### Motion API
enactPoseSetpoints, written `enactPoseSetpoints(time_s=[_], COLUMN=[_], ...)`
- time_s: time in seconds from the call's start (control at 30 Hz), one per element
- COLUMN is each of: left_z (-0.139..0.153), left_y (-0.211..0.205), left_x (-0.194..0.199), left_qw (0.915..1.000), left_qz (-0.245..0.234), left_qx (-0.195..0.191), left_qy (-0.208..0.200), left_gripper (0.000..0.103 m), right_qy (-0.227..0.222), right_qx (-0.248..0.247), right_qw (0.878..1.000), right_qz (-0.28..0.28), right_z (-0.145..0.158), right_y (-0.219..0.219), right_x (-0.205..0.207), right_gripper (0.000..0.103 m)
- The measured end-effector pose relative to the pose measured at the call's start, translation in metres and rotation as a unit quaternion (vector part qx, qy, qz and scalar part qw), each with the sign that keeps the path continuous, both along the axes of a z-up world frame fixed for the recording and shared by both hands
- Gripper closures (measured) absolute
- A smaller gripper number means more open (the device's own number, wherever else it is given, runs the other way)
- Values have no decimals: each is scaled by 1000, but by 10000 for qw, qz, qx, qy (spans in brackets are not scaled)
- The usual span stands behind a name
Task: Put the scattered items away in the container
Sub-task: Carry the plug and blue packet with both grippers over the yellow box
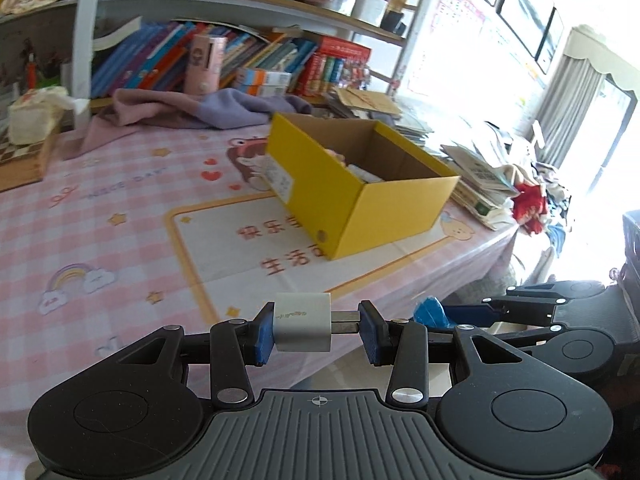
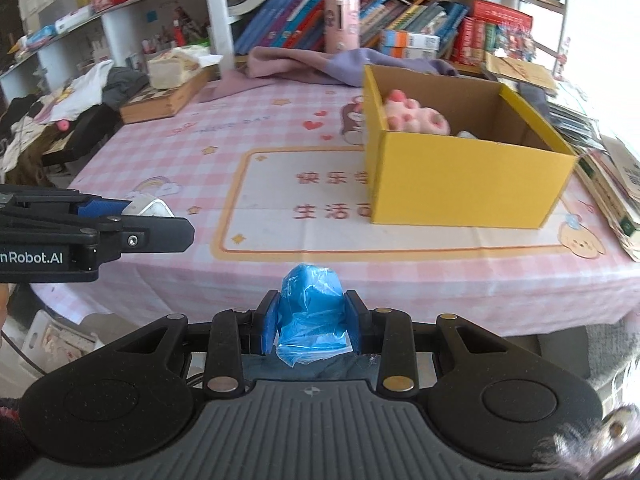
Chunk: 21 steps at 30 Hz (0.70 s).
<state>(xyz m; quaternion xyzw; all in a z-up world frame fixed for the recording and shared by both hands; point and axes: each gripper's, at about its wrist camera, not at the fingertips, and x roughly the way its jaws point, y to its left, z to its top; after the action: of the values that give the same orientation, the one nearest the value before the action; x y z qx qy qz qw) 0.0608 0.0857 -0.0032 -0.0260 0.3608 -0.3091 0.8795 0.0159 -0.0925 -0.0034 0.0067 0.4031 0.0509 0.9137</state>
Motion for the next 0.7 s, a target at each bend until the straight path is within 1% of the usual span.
enactPoseSetpoints(time_s=[0.2, 0.47, 0.7], left_z=[3, 0, -4], left_y=[-32, -75, -117], left_x=[5, 14, 23], left_qw=[9996, 9978, 9952], left_qz=[-288, -656, -965], left_qx=[4, 76, 146], left_qy=[-68, -18, -43], left_gripper=[62, 62, 62], right_qy=[-7, 10, 63], right_qx=[17, 55, 71], right_qw=[9996, 9979, 9968], right_qz=[-270, -640, -797], right_z=[4, 1, -3], right_y=[-32, -72, -108], right_x=[0, 2, 6], right_gripper=[71, 71, 71])
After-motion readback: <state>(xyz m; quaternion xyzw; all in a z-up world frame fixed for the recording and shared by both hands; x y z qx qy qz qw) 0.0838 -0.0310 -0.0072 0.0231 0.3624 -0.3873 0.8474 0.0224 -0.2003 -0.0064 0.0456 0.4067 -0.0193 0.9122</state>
